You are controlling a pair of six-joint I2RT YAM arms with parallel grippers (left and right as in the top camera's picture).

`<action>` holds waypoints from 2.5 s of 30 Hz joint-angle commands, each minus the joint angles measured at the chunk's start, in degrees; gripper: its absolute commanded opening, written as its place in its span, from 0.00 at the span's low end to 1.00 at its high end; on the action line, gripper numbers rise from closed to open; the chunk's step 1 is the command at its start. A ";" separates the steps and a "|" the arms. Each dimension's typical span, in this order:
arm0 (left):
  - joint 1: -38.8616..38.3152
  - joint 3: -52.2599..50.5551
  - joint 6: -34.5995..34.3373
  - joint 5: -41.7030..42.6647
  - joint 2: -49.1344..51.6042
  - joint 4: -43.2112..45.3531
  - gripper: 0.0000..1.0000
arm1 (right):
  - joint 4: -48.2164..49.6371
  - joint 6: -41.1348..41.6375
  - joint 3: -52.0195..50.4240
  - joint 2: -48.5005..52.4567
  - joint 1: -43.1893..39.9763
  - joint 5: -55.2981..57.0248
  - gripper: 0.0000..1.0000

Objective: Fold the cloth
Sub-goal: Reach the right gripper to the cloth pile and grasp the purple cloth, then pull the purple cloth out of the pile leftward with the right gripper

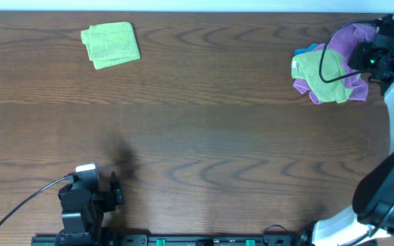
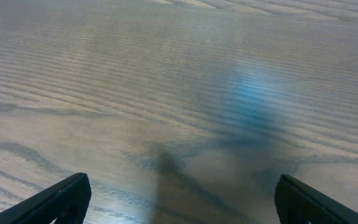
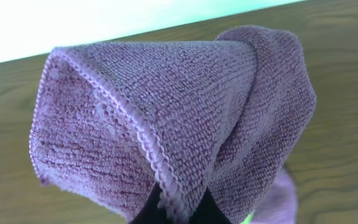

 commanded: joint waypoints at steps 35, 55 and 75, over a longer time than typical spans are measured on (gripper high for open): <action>0.02 -0.52 0.81 -0.61 -0.37 -3.89 0.95 | -29.55 -13.40 -8.02 -14.32 24.81 -5.49 0.02; 0.02 -0.52 0.81 -0.61 -0.37 -3.91 0.95 | -21.29 -7.80 -11.43 -11.87 36.92 -0.31 0.99; 0.02 -0.52 0.81 -0.61 -0.37 -3.91 0.95 | -21.03 -8.28 -14.71 -6.25 36.33 11.37 0.99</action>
